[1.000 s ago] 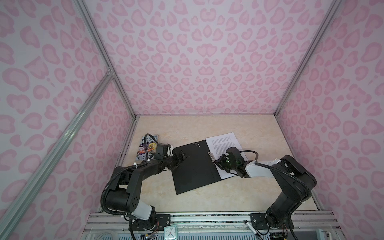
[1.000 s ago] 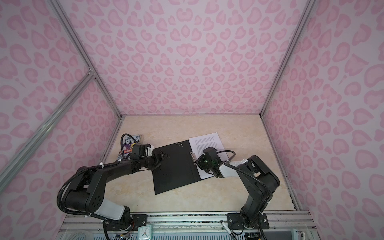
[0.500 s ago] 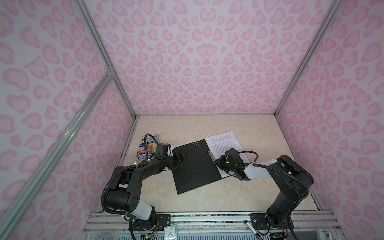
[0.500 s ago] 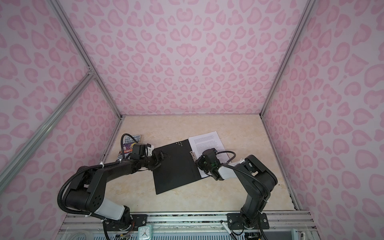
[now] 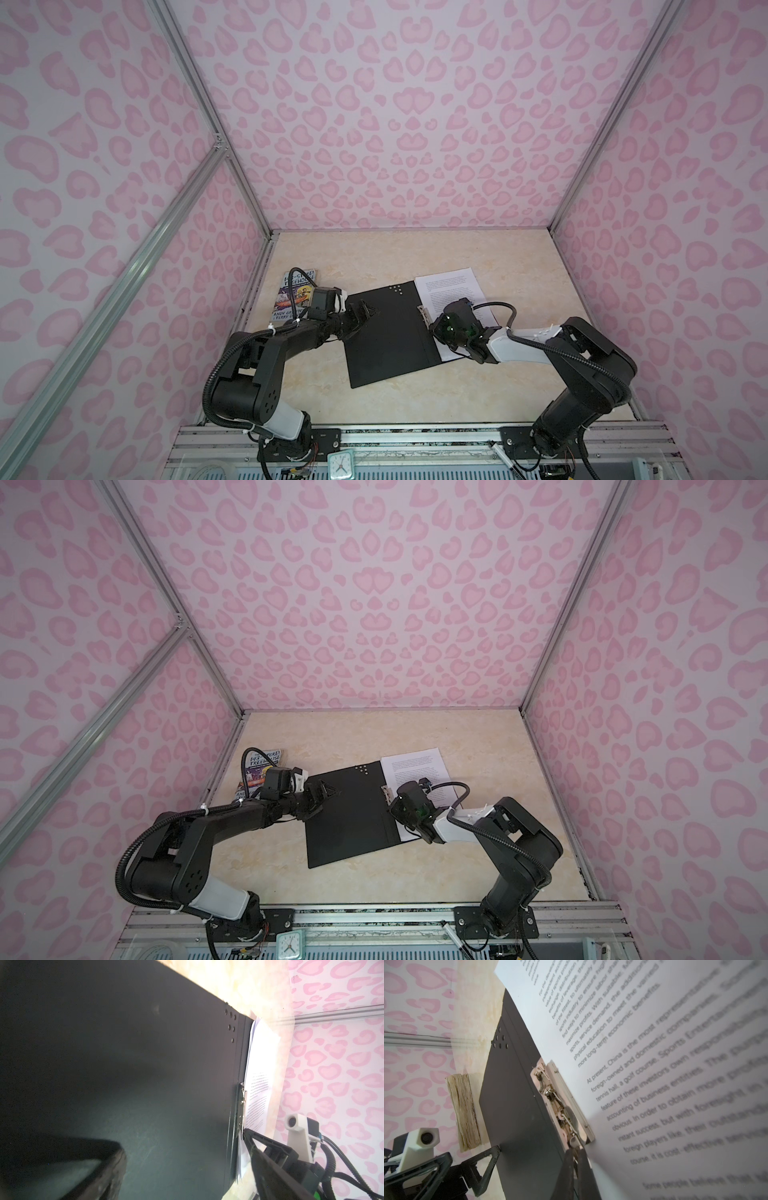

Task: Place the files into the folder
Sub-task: 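Lift the right gripper off the clip and draw it back from the folder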

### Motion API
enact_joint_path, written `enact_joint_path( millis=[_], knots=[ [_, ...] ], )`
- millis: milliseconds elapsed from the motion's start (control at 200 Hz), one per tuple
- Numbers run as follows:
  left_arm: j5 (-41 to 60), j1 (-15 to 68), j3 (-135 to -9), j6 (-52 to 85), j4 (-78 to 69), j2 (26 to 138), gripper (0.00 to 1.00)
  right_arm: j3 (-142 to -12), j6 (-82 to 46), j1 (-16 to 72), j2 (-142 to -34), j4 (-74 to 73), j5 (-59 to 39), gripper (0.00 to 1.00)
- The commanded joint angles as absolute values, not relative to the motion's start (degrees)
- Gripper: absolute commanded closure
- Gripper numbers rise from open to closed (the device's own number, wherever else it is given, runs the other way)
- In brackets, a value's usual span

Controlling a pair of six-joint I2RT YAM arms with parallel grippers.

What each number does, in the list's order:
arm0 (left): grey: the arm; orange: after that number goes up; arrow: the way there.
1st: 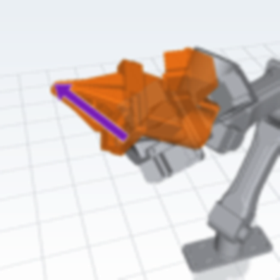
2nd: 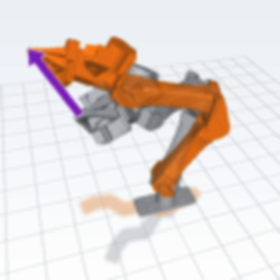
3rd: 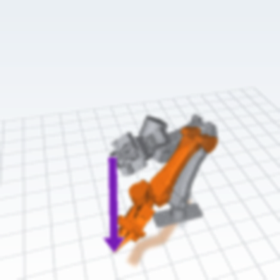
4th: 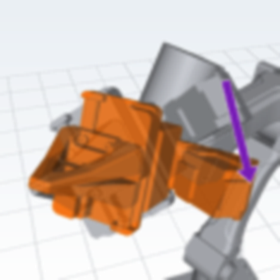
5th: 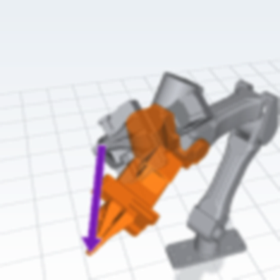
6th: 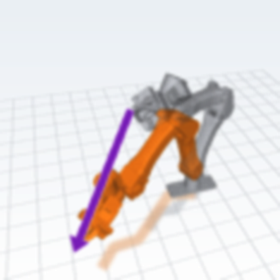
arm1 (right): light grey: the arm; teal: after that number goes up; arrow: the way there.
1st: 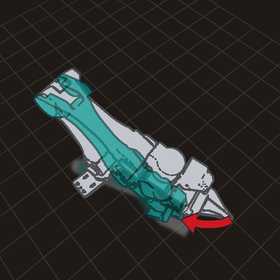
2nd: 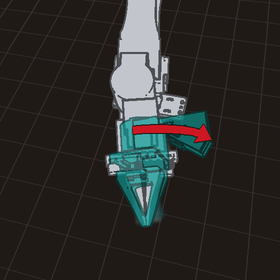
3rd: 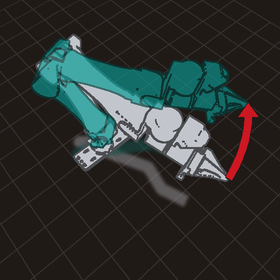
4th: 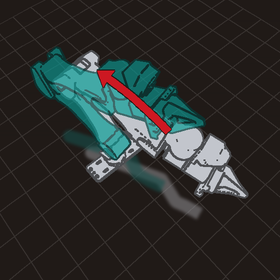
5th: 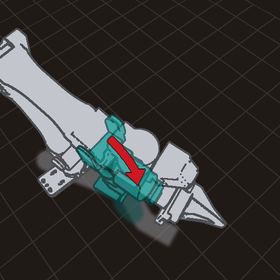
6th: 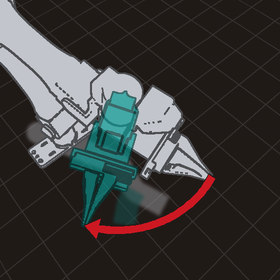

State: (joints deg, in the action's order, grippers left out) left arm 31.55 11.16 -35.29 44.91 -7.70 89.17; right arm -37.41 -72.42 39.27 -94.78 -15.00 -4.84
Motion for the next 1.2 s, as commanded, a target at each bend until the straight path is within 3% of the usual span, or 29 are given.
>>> enact_joint_path(
  millis=[0,110,310,385,485,555,670,800,1200],
  knots=[
    [27.8,11.1,-35.8,44.8,2.0,89.5,0.03,-37.0,-72.4,39.2,-94.3,2.6,-2.6,0.85],
    [33.5,11.1,-38.5,45.1,1.3,87.6,0.03,-36.9,-69.3,38.9,-92.0,0.8,-3.0,0.59],
    [37.8,11.1,-44.9,43.1,5.2,77.5,0.00,-42.6,-54.1,36.4,-84.7,-0.1,-5.3,0.25],
    [33.6,10.9,-45.1,41.6,10.4,72.6,0.00,-46.0,-48.0,32.8,-84.1,3.0,-8.3,0.19],
    [20.5,10.8,-44.6,39.3,23.0,66.0,0.02,-49.4,-40.5,25.3,-84.1,10.0,-10.8,0.14],
    [13.4,10.6,-42.7,39.8,28.7,61.7,0.02,-49.8,-36.3,20.1,-83.5,13.4,-10.0,0.03],
    [12.8,10.3,-37.4,41.0,30.5,57.6,0.02,-49.2,-32.6,11.8,-84.3,16.8,-10.9,0.02],
    [20.0,10.3,-32.4,41.3,27.5,59.8,0.02,-45.9,-32.7,4.8,-85.3,14.1,-15.8,0.03],
    [27.7,10.3,-29.0,37.8,20.5,72.4,0.02,-43.1,-33.9,3.2,-93.2,8.7,-23.0,0.10]
  ],
)
